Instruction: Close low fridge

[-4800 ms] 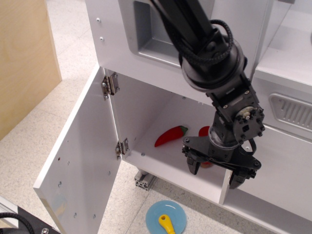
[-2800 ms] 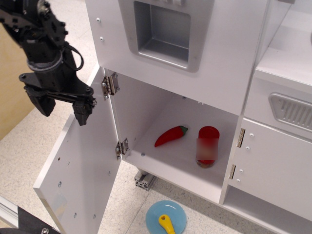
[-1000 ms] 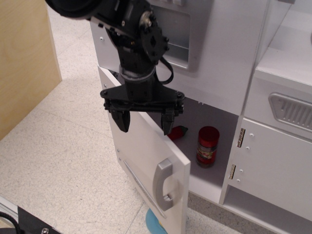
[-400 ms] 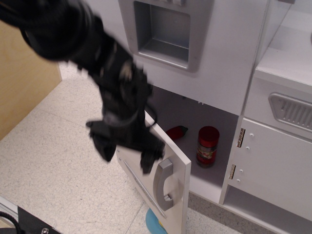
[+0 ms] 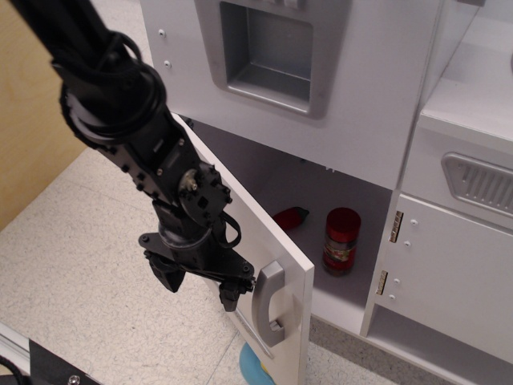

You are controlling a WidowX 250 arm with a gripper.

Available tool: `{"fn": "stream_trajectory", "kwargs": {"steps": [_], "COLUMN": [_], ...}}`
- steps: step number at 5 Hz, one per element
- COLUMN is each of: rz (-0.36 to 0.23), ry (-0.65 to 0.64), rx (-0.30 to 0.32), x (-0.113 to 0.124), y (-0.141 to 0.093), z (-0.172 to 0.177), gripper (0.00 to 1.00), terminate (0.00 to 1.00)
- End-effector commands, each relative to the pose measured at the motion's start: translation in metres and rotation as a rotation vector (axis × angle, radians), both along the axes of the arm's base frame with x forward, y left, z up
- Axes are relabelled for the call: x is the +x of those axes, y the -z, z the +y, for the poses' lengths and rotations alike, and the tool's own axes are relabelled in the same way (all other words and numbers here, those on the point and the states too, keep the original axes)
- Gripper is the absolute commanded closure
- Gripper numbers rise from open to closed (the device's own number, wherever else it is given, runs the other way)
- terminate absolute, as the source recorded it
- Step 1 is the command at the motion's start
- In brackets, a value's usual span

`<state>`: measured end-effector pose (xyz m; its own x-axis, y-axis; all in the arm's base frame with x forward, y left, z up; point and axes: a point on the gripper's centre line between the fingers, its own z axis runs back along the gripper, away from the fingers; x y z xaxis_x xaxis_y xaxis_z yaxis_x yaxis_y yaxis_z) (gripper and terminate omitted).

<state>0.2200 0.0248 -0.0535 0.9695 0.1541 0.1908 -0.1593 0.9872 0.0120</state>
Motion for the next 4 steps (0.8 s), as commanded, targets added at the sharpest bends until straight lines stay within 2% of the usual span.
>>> {"fn": "stream_trajectory", "kwargs": {"steps": [1, 4], "rz": [-0.044, -0.06], "ry": [-0.041, -0.15], "rx": [-0.01, -0.028], "x": [0.029, 0.078], "y": [0.01, 0.018], "z": [-0.003, -0.032], "gripper": [0.0, 0.0], "terminate": [0.0, 0.0]}}
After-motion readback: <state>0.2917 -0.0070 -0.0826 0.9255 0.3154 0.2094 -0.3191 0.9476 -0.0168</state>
